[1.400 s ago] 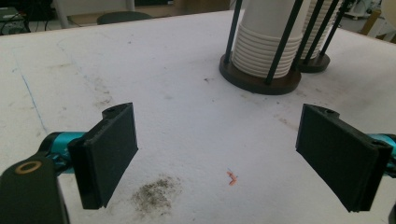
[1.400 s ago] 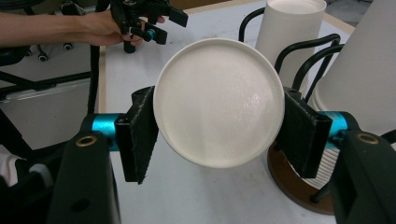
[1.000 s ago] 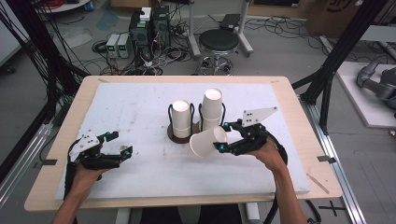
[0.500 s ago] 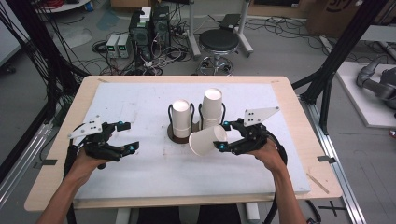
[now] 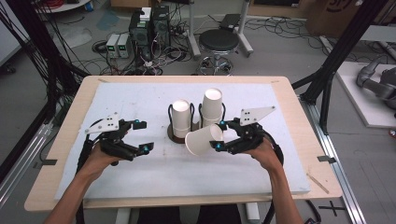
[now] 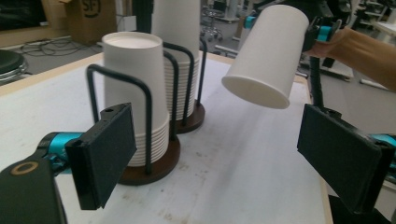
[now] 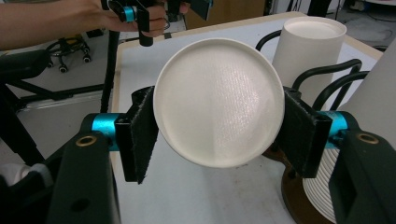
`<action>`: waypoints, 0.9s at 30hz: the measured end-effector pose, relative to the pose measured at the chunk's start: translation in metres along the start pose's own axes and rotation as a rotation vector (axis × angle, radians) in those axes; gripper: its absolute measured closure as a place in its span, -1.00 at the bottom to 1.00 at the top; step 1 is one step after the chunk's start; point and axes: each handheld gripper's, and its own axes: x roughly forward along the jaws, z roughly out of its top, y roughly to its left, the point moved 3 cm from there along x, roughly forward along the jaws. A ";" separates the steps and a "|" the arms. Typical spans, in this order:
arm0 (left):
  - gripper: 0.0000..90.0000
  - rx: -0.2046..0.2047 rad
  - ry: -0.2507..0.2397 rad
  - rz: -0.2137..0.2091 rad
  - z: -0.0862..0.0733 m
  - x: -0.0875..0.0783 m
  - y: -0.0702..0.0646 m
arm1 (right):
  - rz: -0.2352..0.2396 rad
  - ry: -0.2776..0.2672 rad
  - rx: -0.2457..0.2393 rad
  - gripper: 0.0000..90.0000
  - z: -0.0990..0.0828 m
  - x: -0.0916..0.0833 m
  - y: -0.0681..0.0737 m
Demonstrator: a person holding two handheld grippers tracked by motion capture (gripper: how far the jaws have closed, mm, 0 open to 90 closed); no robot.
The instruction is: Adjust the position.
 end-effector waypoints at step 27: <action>-0.74 0.028 0.052 -0.134 0.009 0.053 -0.012 | 0.045 0.002 -0.021 -0.21 0.008 0.014 0.003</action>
